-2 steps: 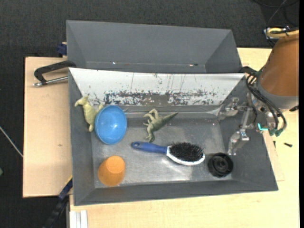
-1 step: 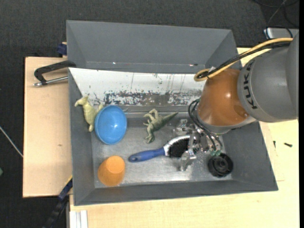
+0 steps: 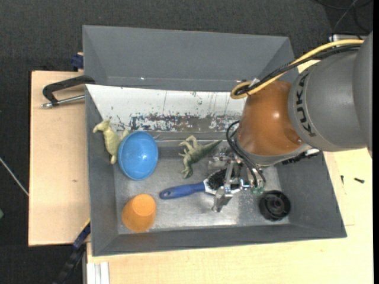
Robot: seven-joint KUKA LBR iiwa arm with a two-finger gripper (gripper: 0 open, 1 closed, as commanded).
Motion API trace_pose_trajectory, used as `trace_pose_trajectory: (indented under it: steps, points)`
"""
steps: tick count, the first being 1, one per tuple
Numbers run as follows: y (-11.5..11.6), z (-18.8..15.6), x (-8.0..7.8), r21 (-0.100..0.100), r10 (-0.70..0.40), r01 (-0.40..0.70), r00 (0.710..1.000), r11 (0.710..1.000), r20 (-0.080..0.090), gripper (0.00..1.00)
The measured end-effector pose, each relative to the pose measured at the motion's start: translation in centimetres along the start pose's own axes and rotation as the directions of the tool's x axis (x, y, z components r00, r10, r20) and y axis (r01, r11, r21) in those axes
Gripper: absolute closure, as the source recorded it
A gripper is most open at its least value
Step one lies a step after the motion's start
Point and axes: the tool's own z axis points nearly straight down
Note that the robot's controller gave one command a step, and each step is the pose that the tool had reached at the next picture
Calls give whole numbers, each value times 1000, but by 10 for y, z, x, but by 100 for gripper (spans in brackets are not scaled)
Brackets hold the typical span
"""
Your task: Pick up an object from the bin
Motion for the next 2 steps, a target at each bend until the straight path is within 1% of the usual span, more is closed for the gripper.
trace_pose_trajectory:
  steps: [1, 2]
  points:
    - [-19, -4, 15, 3, 130, -130, 992, 992, -7, 0]
    - [-13, 29, 15, 1, 246, -246, 969, 969, 1, 0]
